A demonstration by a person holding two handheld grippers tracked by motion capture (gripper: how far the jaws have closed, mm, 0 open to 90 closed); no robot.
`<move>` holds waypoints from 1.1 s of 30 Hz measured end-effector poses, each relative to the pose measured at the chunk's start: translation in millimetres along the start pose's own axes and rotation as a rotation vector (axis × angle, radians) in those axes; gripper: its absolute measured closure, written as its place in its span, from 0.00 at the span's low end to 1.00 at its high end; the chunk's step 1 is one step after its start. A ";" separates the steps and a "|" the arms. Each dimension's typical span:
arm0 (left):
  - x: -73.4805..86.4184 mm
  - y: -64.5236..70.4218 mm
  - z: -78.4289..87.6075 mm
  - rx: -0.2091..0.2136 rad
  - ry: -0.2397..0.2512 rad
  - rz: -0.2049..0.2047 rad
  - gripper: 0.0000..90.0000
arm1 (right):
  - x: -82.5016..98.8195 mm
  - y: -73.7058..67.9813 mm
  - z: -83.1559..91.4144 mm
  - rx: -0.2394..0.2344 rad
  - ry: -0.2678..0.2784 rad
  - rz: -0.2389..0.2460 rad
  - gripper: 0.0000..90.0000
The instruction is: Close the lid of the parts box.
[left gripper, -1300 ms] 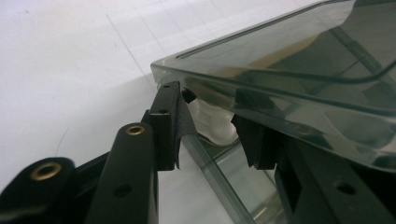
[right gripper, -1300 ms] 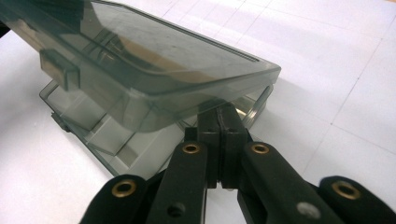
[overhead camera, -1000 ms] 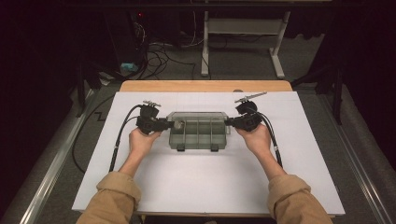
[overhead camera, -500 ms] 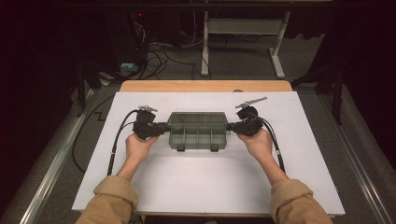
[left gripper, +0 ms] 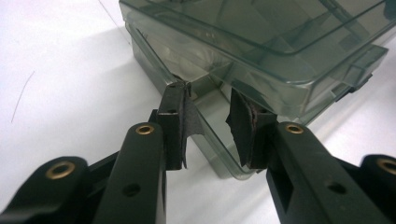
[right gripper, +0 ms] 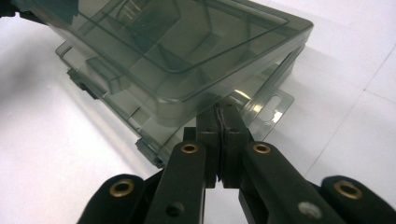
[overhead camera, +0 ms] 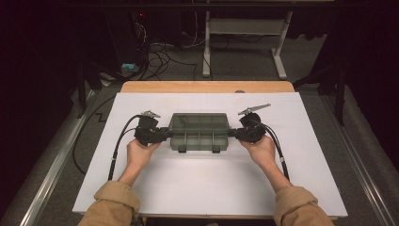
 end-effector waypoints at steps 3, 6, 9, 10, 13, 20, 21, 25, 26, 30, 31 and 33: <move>1.5 0.9 1.3 0.002 0.001 -0.003 0.74 | 1.0 -2.4 0.0 -0.004 0.003 0.007 0.99; 3.9 2.0 1.7 0.004 -0.004 -0.009 0.73 | 2.6 -3.8 0.0 -0.007 0.001 0.010 0.99; 7.1 0.5 0.8 0.003 -0.009 -0.012 0.70 | 4.6 -4.3 0.3 -0.008 -0.001 0.013 0.99; 8.2 -0.6 0.8 -0.001 -0.010 -0.013 0.69 | 5.1 -4.5 0.5 -0.010 0.000 0.014 0.99; 11.0 -5.0 0.6 -0.018 -0.017 -0.008 0.67 | 6.8 -4.6 0.8 -0.009 0.001 0.014 0.98; 12.2 -24.8 6.0 -0.111 -0.014 0.016 0.64 | 9.9 -3.7 1.4 -0.004 0.001 0.011 0.98; 10.0 -25.8 9.1 -0.117 0.005 0.021 0.64 | 10.3 -3.2 1.4 -0.004 0.001 0.011 0.98; 0.2 -24.1 21.5 -0.120 0.087 0.030 0.66 | 12.0 -0.5 1.0 0.001 -0.001 0.004 0.98; -1.4 -22.7 23.9 -0.117 0.097 0.025 0.66 | 12.3 -0.2 1.0 0.002 -0.001 0.003 0.98; -4.7 -13.0 30.4 -0.076 0.121 0.016 0.67 | 12.5 -0.3 0.6 0.003 -0.002 0.004 0.98; -4.9 -10.2 31.6 -0.063 0.123 0.016 0.67 | 12.5 -0.4 0.3 0.003 -0.002 0.004 0.98; -5.5 -5.8 33.4 -0.048 0.131 0.013 0.67 | 12.6 -0.4 -0.2 0.003 -0.003 0.006 0.98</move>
Point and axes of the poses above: each handheld gripper's, and its own axes: z roughly backward along the jaws, x roughly out of its underside, y roughly to its right, the point moved 9 cm from there along -z, roughly forward along the jaws, and after that the axes turned 15 degrees about -x, right-handed, at the moved point
